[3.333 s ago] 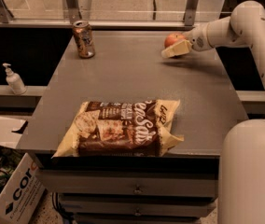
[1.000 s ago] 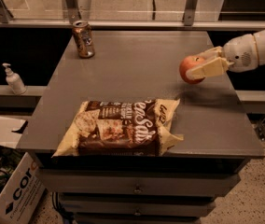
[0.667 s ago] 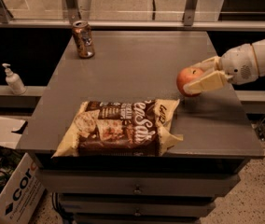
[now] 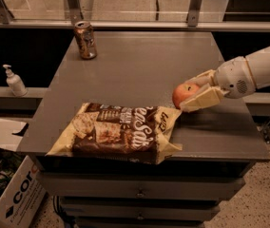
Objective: Move apple near brown chip bag
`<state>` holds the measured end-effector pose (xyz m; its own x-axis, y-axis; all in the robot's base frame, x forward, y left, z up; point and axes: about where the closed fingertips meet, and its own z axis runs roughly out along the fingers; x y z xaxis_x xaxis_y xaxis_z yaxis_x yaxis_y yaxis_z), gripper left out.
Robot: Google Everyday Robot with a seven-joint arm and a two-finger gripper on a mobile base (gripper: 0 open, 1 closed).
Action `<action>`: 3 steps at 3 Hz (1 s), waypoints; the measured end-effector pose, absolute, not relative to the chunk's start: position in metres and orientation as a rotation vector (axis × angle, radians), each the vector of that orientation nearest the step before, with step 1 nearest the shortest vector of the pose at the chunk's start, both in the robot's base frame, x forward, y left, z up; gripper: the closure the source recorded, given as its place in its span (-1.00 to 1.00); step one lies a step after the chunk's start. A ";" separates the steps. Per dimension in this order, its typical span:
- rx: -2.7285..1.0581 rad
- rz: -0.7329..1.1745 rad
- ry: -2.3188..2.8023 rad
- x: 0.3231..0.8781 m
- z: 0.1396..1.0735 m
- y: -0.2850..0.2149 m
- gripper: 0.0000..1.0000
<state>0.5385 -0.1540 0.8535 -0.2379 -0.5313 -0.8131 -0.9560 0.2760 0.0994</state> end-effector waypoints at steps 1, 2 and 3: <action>-1.343 0.815 1.878 0.539 0.853 -0.152 0.65; -1.348 0.820 1.876 0.539 0.852 -0.149 0.01; -1.351 0.823 1.875 0.539 0.851 -0.147 -0.43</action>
Offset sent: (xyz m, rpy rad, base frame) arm 0.0002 0.0021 -0.0007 0.0006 0.0013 0.0040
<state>0.5389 -0.1469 0.8512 -0.2345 -0.5326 -0.8132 -0.9591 0.2632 0.1042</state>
